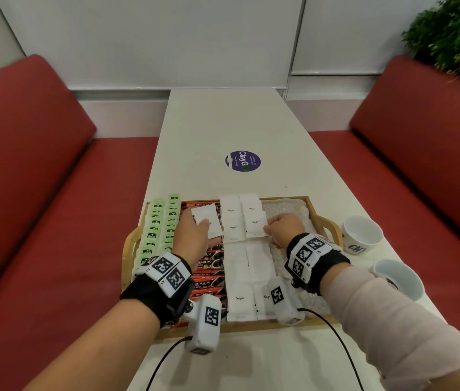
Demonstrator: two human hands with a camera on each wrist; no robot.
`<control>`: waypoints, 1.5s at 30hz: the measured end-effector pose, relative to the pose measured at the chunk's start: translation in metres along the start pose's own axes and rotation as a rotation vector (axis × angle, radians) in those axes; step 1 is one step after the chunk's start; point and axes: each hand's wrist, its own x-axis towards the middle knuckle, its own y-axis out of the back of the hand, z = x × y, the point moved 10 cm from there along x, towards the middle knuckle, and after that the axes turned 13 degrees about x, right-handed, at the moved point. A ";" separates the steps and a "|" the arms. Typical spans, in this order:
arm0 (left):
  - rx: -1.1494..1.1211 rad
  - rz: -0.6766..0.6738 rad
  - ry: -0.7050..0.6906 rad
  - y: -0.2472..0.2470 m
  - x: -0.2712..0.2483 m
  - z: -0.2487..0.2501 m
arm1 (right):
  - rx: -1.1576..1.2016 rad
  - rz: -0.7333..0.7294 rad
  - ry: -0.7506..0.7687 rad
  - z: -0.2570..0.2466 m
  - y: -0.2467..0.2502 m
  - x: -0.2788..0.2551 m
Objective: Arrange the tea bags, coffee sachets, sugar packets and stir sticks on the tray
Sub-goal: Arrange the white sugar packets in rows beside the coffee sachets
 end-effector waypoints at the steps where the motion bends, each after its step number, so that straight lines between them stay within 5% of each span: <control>1: 0.007 -0.002 0.002 0.000 0.000 -0.001 | -0.039 0.002 0.005 -0.001 -0.002 0.001; 9: 0.014 -0.030 -0.026 0.001 -0.001 -0.001 | -0.150 0.020 0.022 -0.001 -0.004 0.000; 13: -0.010 -0.035 0.005 -0.001 -0.004 -0.002 | -0.062 0.039 0.144 -0.015 0.000 -0.009; 19: 0.099 -0.079 -0.007 -0.013 -0.015 0.006 | 0.182 -0.175 0.331 -0.042 -0.024 -0.040; 27: 0.085 -0.276 -0.055 -0.035 -0.041 0.016 | 0.205 -0.290 0.289 -0.044 -0.030 -0.063; 33: 0.083 -0.169 -0.043 -0.022 -0.040 0.007 | 0.343 -0.318 0.195 -0.025 -0.022 -0.073; 41: 0.625 -0.170 -0.253 -0.024 -0.037 0.020 | 0.033 -0.363 0.239 -0.011 -0.025 -0.076; 45: 0.713 -0.213 -0.260 -0.030 -0.036 0.021 | -0.048 -0.355 0.275 -0.011 -0.028 -0.073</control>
